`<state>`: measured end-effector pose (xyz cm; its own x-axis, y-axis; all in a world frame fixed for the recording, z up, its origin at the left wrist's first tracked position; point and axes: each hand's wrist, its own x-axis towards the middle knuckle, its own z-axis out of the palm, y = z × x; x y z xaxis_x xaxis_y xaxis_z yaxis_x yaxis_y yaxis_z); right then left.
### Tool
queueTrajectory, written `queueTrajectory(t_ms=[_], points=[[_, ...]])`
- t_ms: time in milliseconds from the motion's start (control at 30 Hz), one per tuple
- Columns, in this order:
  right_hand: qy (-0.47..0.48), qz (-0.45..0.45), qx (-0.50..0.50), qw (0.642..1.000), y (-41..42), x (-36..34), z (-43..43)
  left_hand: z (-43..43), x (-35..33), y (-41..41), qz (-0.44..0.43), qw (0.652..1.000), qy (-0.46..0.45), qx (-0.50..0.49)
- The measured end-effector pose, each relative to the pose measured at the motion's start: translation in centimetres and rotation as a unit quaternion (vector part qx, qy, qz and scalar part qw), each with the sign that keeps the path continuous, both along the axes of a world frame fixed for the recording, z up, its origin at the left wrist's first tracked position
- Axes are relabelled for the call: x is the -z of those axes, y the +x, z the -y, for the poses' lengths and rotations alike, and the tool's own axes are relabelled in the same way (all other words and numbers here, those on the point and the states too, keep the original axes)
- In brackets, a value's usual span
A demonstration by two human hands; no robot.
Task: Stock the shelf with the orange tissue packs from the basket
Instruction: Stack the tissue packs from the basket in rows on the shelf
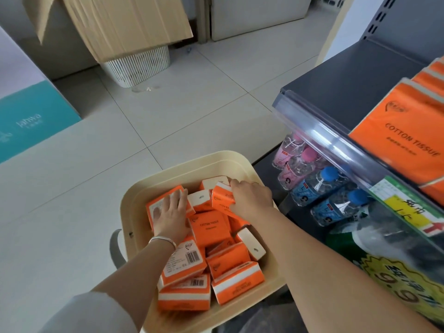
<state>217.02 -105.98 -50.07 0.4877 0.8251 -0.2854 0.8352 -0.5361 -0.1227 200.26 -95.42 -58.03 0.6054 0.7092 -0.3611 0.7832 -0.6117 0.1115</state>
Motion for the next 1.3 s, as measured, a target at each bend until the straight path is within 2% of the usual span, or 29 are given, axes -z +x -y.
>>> queueTrajectory(t_ms=[100,233,367,533,633,733,900,1300], points=[[-0.011,-0.009,-0.002,1.0,0.2,0.3,0.3,0.2,0.2,-0.5,-0.027,0.997,0.073,0.012],[-0.008,-0.03,-0.003,1.0,0.7,0.1,0.6,0.0,0.3,-0.6,-0.006,0.993,0.113,0.019],[-0.003,-0.032,0.002,0.999,0.8,-0.9,0.7,-0.9,-0.9,-0.1,0.065,0.992,0.111,-0.005],[0.035,-0.012,0.011,0.999,0.4,-3.1,1.0,-0.9,-4.4,0.3,0.038,0.992,0.113,0.032],[0.046,0.004,0.03,0.998,-0.1,-4.7,1.9,0.0,-6.5,0.1,0.076,0.99,0.114,0.036],[0.063,0.013,0.052,0.997,-0.5,-6.8,2.9,0.7,-8.9,0.1,0.138,0.987,0.076,0.04],[0.122,0.06,0.076,0.988,-0.6,-11.6,5.2,1.8,-14.8,1.9,0.195,0.978,0.036,0.059],[0.214,0.113,0.163,0.956,0.3,-22.4,13.5,7.9,-28.3,6.7,0.266,0.947,0.141,0.115]])
